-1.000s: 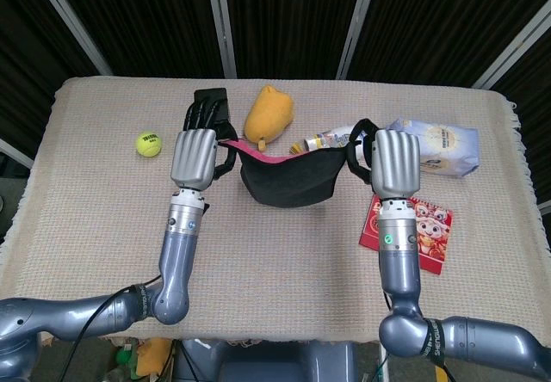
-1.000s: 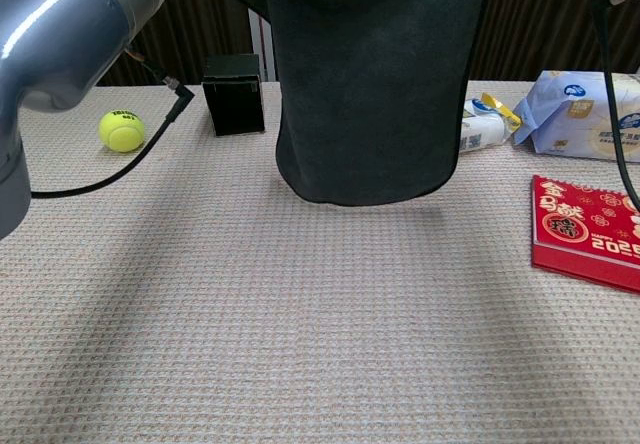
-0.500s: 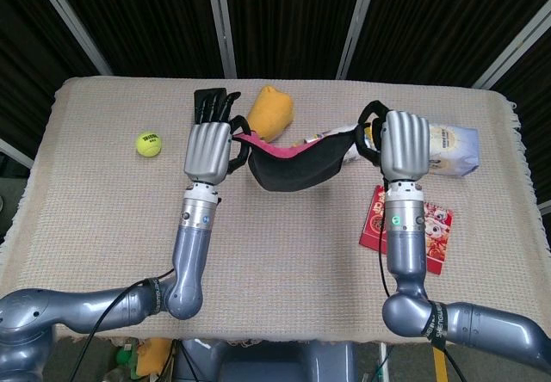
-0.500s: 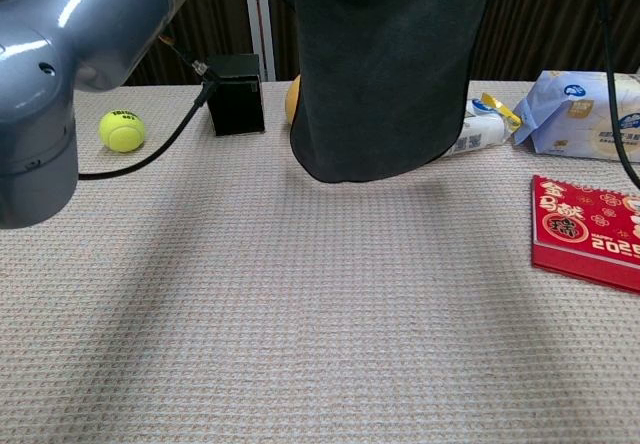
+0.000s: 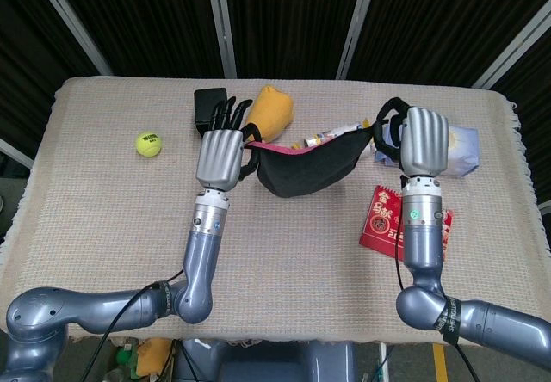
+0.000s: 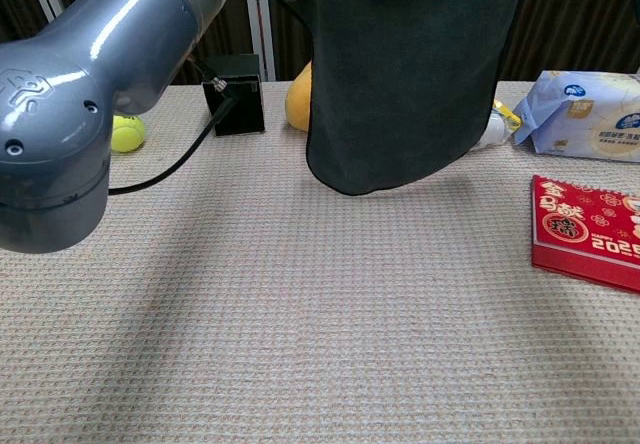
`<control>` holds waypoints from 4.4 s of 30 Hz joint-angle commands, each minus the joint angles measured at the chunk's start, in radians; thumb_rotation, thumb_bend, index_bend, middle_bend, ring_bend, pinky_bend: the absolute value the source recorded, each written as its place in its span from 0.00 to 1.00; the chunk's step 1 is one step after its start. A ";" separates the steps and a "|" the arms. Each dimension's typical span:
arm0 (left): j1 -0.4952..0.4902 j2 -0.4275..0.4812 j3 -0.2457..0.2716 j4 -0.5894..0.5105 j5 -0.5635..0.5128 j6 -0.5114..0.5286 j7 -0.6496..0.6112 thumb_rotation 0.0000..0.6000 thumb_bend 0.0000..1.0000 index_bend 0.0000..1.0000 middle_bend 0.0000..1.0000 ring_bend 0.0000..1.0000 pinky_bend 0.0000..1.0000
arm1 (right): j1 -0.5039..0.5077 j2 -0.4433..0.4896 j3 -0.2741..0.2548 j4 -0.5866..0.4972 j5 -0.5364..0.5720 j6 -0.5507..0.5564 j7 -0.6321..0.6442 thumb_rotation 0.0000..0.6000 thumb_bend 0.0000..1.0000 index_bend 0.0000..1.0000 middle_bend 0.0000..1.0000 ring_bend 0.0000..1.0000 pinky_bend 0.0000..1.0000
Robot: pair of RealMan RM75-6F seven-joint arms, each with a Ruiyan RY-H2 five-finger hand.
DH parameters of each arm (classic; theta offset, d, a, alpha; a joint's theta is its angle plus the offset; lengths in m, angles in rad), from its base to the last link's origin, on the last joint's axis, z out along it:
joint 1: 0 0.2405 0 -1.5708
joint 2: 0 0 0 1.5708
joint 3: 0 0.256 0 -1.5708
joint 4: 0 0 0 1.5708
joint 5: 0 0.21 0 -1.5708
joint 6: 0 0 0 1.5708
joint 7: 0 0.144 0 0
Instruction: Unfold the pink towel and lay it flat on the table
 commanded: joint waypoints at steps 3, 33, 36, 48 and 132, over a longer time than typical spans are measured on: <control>-0.027 -0.015 -0.015 0.017 -0.005 -0.003 0.000 1.00 0.50 0.57 0.11 0.00 0.01 | 0.006 0.007 0.008 0.012 0.003 -0.005 0.015 1.00 0.59 0.76 0.90 0.98 0.87; 0.160 0.063 0.265 -0.157 0.123 0.028 -0.063 1.00 0.51 0.57 0.11 0.00 0.01 | -0.143 0.112 -0.194 -0.134 -0.085 0.053 -0.037 1.00 0.59 0.78 0.90 0.98 0.87; 0.177 0.076 0.280 -0.176 0.137 0.032 -0.063 1.00 0.51 0.57 0.11 0.00 0.01 | -0.153 0.115 -0.216 -0.166 -0.088 0.065 -0.068 1.00 0.59 0.78 0.90 0.98 0.87; 0.239 0.092 0.353 -0.216 0.181 0.035 -0.060 1.00 0.51 0.57 0.11 0.00 0.01 | -0.199 0.096 -0.323 -0.244 -0.155 0.097 -0.123 1.00 0.59 0.78 0.90 0.98 0.87; 0.651 0.532 0.604 -0.366 0.520 0.102 -0.445 1.00 0.05 0.00 0.00 0.00 0.00 | -0.206 0.003 -0.485 -0.091 -0.170 -0.087 -0.263 1.00 0.51 0.30 0.46 0.52 0.50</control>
